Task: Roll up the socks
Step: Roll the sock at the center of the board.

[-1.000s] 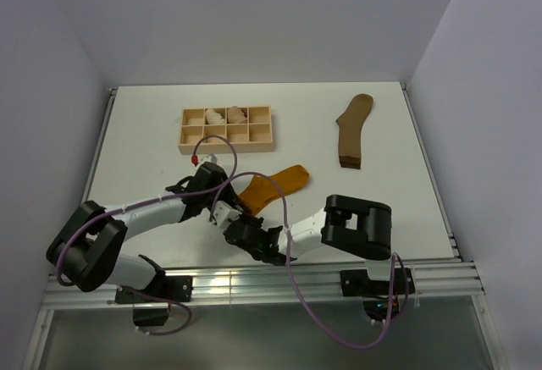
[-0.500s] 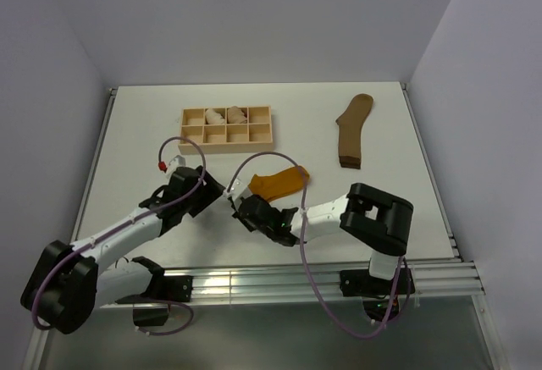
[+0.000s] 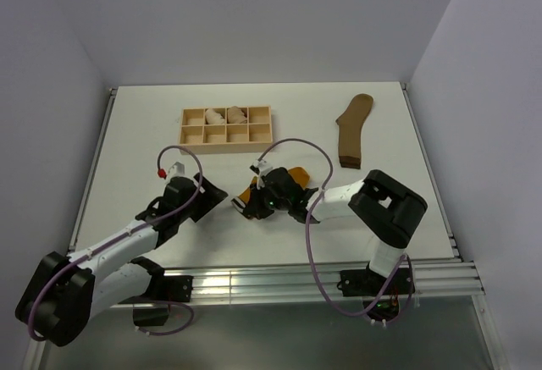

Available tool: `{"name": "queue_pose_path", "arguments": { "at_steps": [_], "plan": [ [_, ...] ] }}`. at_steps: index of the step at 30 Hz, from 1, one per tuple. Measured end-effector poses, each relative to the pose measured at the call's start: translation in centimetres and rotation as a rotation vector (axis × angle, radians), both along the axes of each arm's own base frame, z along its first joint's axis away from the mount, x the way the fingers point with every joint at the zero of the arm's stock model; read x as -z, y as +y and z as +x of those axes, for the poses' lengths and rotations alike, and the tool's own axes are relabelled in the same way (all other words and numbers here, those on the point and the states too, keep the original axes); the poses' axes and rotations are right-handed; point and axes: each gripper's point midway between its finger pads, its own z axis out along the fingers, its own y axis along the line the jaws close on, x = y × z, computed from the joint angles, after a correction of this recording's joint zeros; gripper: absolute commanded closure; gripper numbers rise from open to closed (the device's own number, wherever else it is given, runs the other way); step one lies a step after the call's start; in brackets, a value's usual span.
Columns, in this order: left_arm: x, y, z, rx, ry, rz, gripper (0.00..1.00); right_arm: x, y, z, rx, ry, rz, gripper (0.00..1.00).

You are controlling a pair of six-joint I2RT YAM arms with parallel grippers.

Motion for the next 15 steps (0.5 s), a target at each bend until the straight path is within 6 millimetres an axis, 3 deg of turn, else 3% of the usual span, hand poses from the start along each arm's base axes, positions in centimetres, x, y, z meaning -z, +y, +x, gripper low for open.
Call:
{"name": "queue_pose_path", "arguments": {
  "at_steps": [11,15],
  "plan": [
    [1.9,-2.9,-2.1,0.103,0.053,-0.006,0.26,-0.4,-0.5,-2.5,0.053,0.276,0.197,1.00],
    [1.8,-3.2,-2.3,0.110,0.051,-0.011,0.27,-0.6,-1.4,-2.5,0.109,0.357,0.272,1.00]
  ]
}}
